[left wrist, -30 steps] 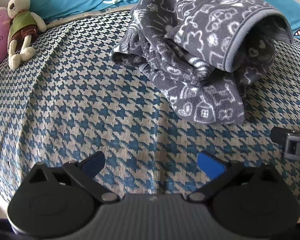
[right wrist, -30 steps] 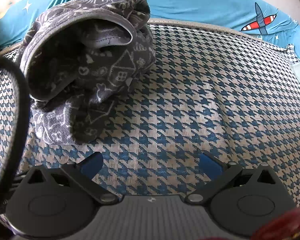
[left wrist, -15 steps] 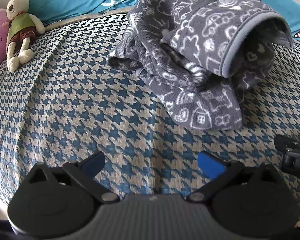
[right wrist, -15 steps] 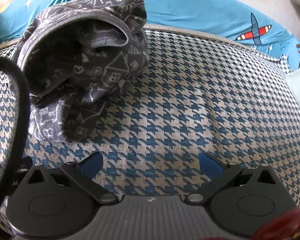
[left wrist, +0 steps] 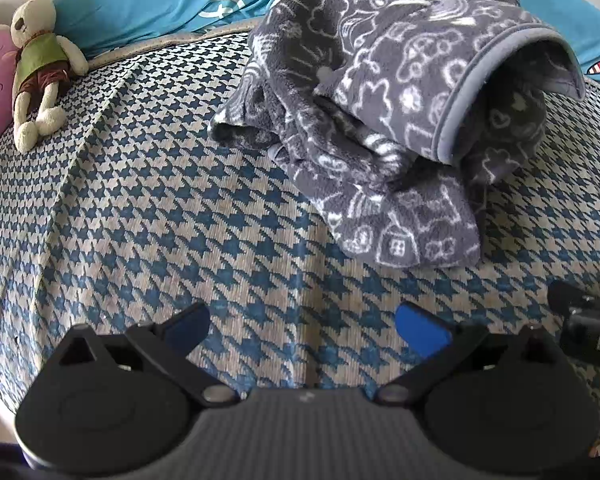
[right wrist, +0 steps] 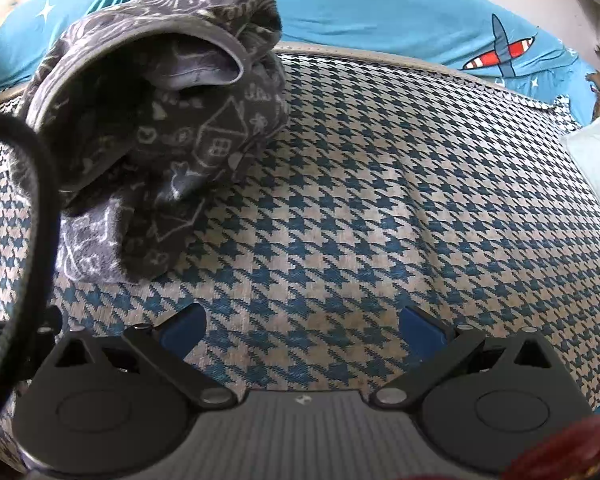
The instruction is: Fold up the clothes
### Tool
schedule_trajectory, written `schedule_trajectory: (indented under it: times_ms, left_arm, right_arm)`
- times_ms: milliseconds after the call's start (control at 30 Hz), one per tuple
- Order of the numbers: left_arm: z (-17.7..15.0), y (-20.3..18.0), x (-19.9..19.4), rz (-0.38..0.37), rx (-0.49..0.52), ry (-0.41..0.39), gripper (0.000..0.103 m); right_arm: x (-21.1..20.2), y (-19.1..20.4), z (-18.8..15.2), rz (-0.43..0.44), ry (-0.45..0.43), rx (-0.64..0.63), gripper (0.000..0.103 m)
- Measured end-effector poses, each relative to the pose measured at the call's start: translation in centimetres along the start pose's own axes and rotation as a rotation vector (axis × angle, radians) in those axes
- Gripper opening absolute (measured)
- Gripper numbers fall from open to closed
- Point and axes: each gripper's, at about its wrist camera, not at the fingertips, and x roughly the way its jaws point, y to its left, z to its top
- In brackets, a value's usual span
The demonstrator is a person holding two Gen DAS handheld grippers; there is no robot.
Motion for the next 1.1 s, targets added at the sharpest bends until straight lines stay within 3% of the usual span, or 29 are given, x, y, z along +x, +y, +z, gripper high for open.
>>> schedule_trajectory:
  times_ms: [467,1100]
  left_arm:
    - [1.1,0.7,-0.9,0.023,-0.017,-0.039,0.103]
    - [0.5,2.3,-1.9,-0.007,-0.031,-0.076,0.103]
  right_arm:
    - [0.7,0.1,0.1,0.04,0.032,0.014,0.103]
    - [-0.6,0.3,0.9,0.094,-0.034,0.032,0.094]
